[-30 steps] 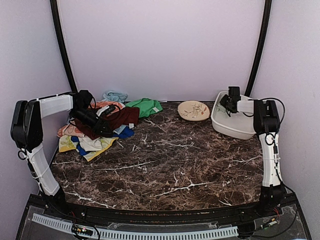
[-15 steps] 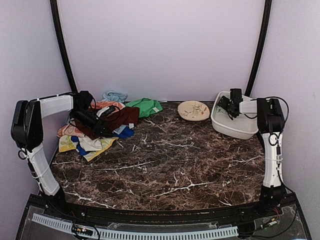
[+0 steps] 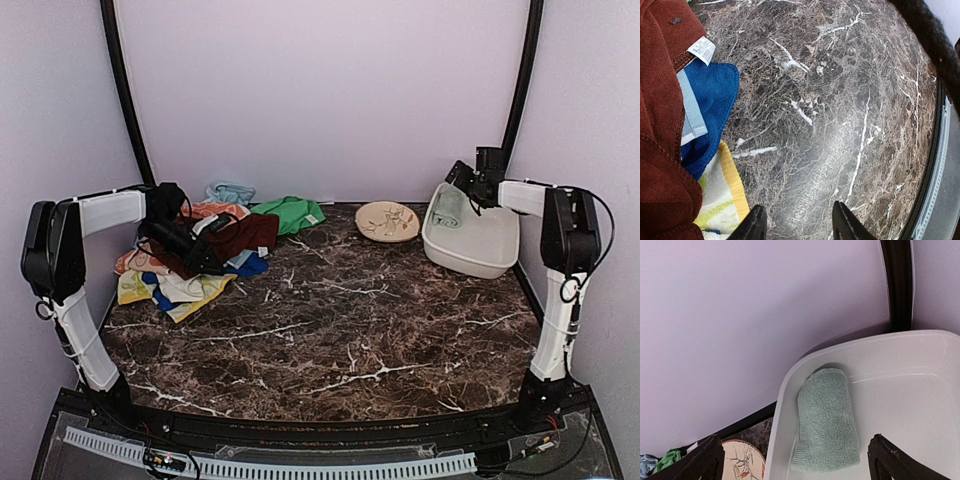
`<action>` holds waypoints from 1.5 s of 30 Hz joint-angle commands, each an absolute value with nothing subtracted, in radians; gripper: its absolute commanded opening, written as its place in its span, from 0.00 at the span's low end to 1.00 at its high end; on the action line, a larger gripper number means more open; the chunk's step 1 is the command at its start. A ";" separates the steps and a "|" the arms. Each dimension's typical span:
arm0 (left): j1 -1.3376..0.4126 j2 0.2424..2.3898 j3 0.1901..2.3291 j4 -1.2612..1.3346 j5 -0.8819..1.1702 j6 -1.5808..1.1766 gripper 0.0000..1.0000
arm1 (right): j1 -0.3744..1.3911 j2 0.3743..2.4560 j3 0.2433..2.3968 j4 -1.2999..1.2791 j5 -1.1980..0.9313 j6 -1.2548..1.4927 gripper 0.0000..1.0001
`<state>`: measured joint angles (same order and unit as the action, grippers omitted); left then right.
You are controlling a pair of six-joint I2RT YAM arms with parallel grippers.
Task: Roll the towels
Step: Pick up the towel from the towel pile.
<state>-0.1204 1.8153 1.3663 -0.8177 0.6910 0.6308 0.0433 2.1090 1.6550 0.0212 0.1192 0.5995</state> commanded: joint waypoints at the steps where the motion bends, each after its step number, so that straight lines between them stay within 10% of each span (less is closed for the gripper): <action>1: -0.112 1.747 1.374 -0.815 0.663 0.595 0.47 | 0.056 1.987 1.573 0.103 0.159 0.545 1.00; 10: -0.037 1.706 1.437 -0.743 0.601 0.489 0.51 | -0.040 1.864 1.101 0.991 -0.301 1.002 1.00; 21: 0.081 1.546 1.358 -0.561 0.387 0.429 0.83 | 0.341 1.763 1.269 0.346 -0.007 0.463 1.00; 26: 0.087 1.545 1.349 -0.623 0.426 0.450 0.77 | 0.308 1.715 1.018 0.690 -0.246 0.730 1.00; 31: 0.088 1.586 1.345 -0.585 0.349 0.425 0.66 | 0.483 1.790 1.277 0.179 -0.105 0.430 1.00; 45: 0.091 1.907 1.557 -0.632 0.389 0.409 0.34 | 0.830 1.717 1.241 -0.042 0.206 0.329 0.84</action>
<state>0.0872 1.8835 1.4971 -0.5850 0.3225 0.4263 0.8093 1.7718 1.2469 0.0109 0.1066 0.3408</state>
